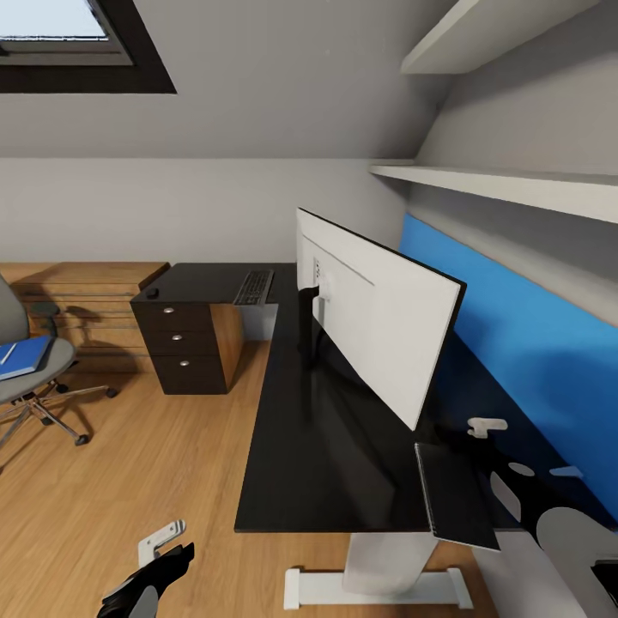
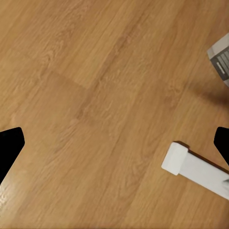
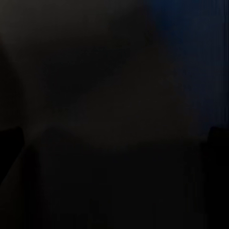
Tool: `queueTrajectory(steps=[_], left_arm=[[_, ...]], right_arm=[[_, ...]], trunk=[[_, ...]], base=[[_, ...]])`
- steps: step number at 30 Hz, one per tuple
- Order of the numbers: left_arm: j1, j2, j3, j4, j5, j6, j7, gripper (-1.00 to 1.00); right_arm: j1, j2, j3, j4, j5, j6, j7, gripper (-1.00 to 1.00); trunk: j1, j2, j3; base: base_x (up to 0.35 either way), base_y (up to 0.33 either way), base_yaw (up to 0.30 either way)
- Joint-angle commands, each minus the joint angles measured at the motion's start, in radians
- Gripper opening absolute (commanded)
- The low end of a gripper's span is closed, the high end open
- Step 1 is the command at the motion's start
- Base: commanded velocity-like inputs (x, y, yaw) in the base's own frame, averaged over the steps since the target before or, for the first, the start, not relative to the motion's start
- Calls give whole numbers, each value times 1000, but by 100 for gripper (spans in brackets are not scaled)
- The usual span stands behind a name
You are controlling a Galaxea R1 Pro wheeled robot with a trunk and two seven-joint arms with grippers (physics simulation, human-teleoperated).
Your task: In the bedroom, organize the workspace by keeping the computer under the desk, ensuring the monitor is on the desk, placing the keyboard on the desk next to the monitor, placing the mouse on the desk next to the keyboard, moving the folder from the swivel chair onto the desk next to the mouse, stacking the notebook on top of the folder with the pen on top of the notebook, and positioning the swivel chair next to the desk.
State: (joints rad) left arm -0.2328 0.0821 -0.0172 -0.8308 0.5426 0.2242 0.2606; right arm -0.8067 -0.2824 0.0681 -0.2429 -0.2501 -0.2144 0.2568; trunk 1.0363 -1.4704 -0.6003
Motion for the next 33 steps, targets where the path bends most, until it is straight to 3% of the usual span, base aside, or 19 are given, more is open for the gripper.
queueTrajectory(steps=[1, 4, 19, 33], left_arm=[[0, 1, -2, -2, 8, 4, 7, 100], [0, 0, -1, -2, 9, 4, 8, 100], [0, 1, 3, -2, 6, 2, 4, 100], [0, 1, 2, -2, 5, 2, 3, 100]], right_arm=[[0, -1, 9, 10, -11, 4, -2, 100], [0, 0, 11, 10, -10, 4, -15, 100], [0, 0, 14, 10, -9, 3, -25, 100], [0, 0, 15, 10, -9, 3, -25, 100]], trunk=[[4, -8, -4], [16, -29, -14], [16, -29, -14], [16, -29, -14]], base=[[0, 0, 0], [0, 0, 0], [-4, 0, 0], [-101, 0, 0]])
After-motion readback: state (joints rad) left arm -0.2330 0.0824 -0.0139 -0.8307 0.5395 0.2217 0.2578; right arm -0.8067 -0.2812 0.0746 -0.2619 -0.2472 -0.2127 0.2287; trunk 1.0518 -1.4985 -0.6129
